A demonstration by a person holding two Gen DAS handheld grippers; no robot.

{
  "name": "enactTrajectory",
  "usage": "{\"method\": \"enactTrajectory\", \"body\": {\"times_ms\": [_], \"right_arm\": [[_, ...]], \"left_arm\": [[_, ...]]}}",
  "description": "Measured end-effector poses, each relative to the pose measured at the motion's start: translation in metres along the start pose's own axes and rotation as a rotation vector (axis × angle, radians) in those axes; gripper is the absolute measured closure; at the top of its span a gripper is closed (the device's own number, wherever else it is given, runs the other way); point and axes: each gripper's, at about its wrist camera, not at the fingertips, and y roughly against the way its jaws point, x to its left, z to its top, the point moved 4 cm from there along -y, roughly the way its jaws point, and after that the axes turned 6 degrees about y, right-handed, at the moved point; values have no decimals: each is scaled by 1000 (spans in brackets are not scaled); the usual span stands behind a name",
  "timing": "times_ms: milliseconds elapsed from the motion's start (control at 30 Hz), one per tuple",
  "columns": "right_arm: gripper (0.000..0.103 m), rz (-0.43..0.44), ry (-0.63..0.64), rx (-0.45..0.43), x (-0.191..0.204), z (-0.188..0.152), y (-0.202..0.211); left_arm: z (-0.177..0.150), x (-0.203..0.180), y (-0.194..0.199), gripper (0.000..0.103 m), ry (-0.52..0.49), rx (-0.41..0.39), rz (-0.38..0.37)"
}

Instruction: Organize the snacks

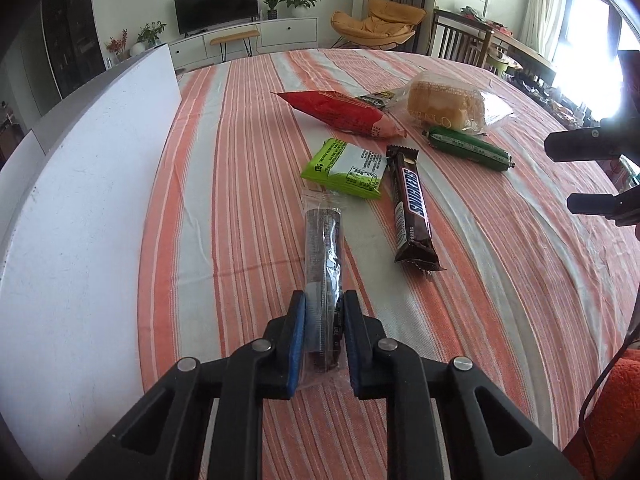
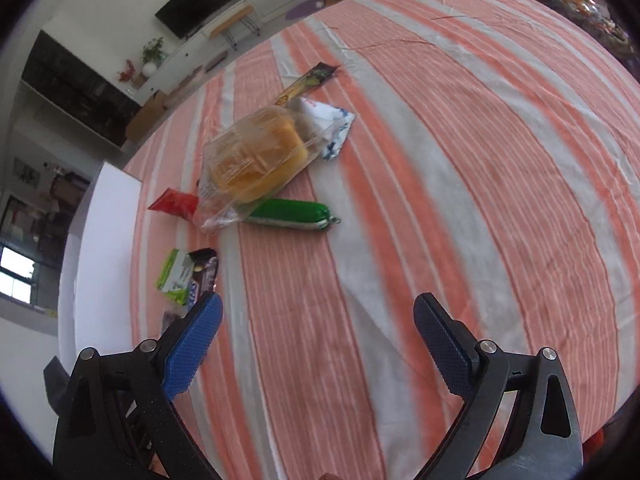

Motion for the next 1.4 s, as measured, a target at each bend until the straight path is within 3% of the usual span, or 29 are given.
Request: {"method": "enactTrajectory", "body": {"times_ms": [67, 100, 133, 167, 200, 333, 400, 500, 567, 600, 633, 700, 1000, 1167, 1267, 1400], "right_arm": [[9, 15, 40, 51, 31, 2, -20], [27, 6, 56, 70, 42, 5, -31], [62, -7, 55, 90, 50, 7, -42], [77, -22, 40, 114, 54, 9, -54], [78, -24, 18, 140, 57, 10, -64], [56, -15, -8, 138, 70, 7, -75], [50, -23, 2, 134, 75, 5, -76], [51, -87, 55, 145, 82, 5, -89], [59, -132, 131, 134, 90, 7, -92], [79, -145, 153, 142, 91, 6, -93], [85, -138, 157, 142, 89, 4, -90], [86, -118, 153, 136, 82, -1, -80], [86, 135, 26, 25, 53, -19, 14], [86, 294, 68, -18, 112, -16, 46], [86, 411, 153, -24, 177, -20, 60], [86, 520, 280, 12, 262, -33, 53]], "left_arm": [[-6, 4, 5, 86, 34, 1, -15], [-10, 6, 9, 86, 50, 0, -20], [-13, 7, 12, 86, 61, 0, -26], [-17, 9, 16, 86, 70, 2, -31], [-21, 9, 19, 86, 75, 4, -36], [-30, 7, 29, 86, 65, -4, -44], [-32, 7, 30, 86, 63, -12, -44], [-32, 7, 27, 86, 81, -10, -53], [-32, 7, 29, 86, 88, -6, -64], [-33, 7, 31, 86, 88, -7, -67], [-33, 8, 33, 86, 89, -10, -74], [-33, 9, 41, 86, 94, -17, -91], [-21, -10, 103, 86, 120, -75, -280], [-2, 15, 161, 86, 181, -153, -350], [6, 58, 195, 86, 226, -229, -276], [9, 137, 223, 86, 309, -318, -77]]}}
